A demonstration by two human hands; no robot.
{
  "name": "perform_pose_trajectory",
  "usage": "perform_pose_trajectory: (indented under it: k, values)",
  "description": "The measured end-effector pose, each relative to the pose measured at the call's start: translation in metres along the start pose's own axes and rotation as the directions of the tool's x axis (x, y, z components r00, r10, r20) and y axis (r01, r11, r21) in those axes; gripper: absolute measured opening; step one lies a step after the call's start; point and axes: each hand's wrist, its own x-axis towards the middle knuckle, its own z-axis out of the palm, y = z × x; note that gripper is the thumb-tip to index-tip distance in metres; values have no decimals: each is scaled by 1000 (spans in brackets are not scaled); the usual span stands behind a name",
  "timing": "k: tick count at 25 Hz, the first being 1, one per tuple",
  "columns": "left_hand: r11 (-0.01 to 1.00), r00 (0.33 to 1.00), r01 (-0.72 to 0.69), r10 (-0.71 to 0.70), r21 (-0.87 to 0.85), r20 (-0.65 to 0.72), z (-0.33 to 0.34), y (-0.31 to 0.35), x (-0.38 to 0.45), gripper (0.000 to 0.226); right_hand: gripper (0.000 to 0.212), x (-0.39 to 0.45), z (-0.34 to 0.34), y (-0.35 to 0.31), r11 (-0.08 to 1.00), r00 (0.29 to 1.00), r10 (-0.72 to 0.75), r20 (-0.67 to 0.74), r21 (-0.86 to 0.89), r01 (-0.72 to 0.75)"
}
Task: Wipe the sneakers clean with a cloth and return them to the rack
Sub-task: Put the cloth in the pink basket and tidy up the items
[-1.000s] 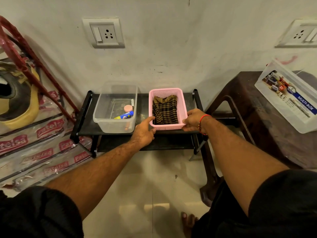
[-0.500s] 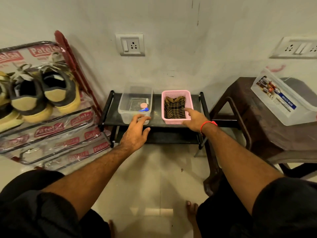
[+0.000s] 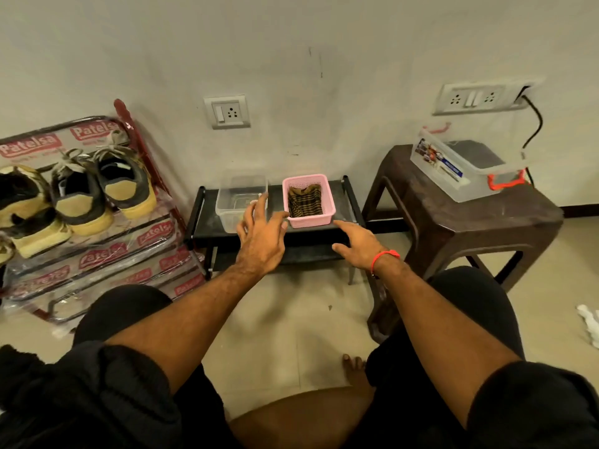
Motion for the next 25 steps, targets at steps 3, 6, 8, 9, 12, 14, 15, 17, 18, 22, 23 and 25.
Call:
perform_pose_trajectory:
  k: [3,6,8,9,12,14,15,17,18,22,23,25]
  values:
    - [1000,1000,12,-12,-6,19,-4,21,0,36,59,-16,-9,-8,997,997,5,-76,79,1]
    - [1000,1000,17,-17,-15,-14,2,43,3,39,50,-15,-13,-23,984,992,6,-127,180,17]
    - [1000,999,-15,15,0,-31,9,50,3,42,41,-12,-21,-28,977,991,6,-134,212,23]
    - [1000,999,-30,30,1,-33,13,51,3,44,37,-11,-28,-28,977,989,12,-149,211,20]
    - [997,997,-76,76,-32,-12,25,53,10,45,32,-18,-52,-15,977,976,89,-201,210,-46]
    - [991,993,-113,114,-76,9,32,59,17,43,29,-32,-69,0,961,959,152,-240,261,-87]
    - [986,991,-134,136,-96,16,37,64,19,42,28,-42,-76,10,950,945,182,-271,298,-97]
    - [974,981,-186,192,-129,38,52,78,23,40,25,-69,-86,41,939,910,241,-336,317,-132]
    - [966,973,-215,224,-147,51,61,88,25,39,23,-86,-87,59,940,895,271,-355,296,-167]
    - [913,918,-338,373,-228,133,97,140,25,38,19,-158,-85,127,889,816,438,-376,315,-332]
    - [906,911,-345,386,-245,146,103,149,24,38,19,-170,-86,136,868,793,472,-387,363,-339]
    - [909,914,-314,368,-276,170,113,163,23,36,20,-182,-94,146,836,760,517,-394,423,-350]
